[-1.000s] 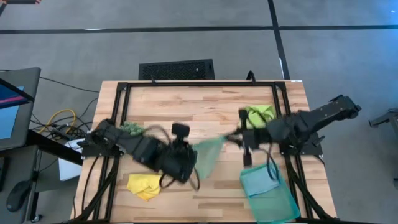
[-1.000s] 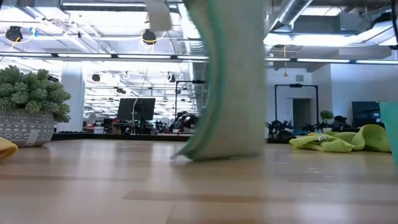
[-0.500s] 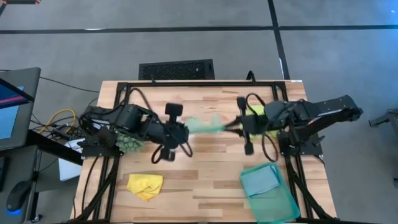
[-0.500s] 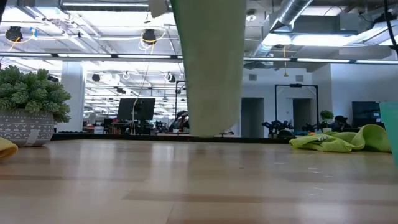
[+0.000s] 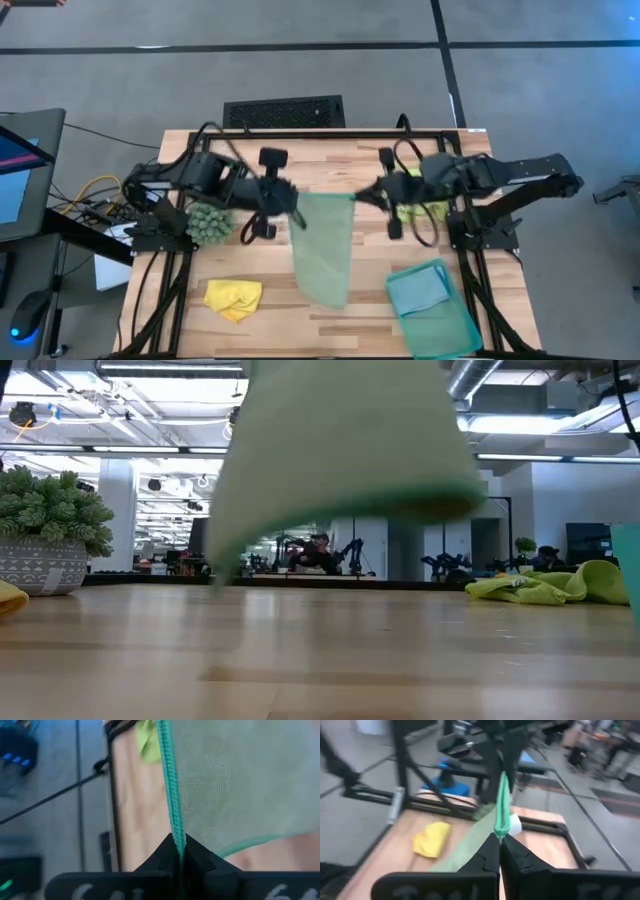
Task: Fold microfiber towels
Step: Fold the green microfiber cloth
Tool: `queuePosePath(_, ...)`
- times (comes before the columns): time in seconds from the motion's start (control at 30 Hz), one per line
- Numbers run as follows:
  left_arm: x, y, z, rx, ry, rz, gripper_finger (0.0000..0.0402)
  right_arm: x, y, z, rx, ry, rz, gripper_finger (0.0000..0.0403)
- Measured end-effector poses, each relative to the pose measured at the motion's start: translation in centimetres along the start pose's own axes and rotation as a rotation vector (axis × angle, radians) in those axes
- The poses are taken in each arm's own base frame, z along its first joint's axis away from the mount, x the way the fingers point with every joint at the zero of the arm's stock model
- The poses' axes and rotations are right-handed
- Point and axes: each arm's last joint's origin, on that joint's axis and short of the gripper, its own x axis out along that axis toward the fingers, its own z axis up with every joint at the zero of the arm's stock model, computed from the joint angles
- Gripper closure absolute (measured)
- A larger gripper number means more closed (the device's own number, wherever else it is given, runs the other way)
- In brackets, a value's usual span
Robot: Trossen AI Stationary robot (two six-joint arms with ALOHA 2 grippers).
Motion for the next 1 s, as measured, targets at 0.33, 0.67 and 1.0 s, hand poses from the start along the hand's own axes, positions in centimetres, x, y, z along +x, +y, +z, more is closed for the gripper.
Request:
queuePosePath(0.33, 3.2, 6.3, -1.5, 0.051, 0.164, 0.275, 0.0401, 1.2, -5.2, -2.6, 0.005, 0.069, -0.227, 0.0391)
queuePosePath(0.67, 3.6, 1.6, -0.1, 0.008, 0.081, 0.042, 0.0401, 3.4, -1.9, -6.1, 0.007, 0.292, -0.079, 0.039)
queuePosePath(1.0, 14.0, -13.9, -2.0, -0.052, 0.147, -0.266, 0.0401, 7.9, 7.9, -15.7, 0.075, 0.45, 0.187, 0.0379)
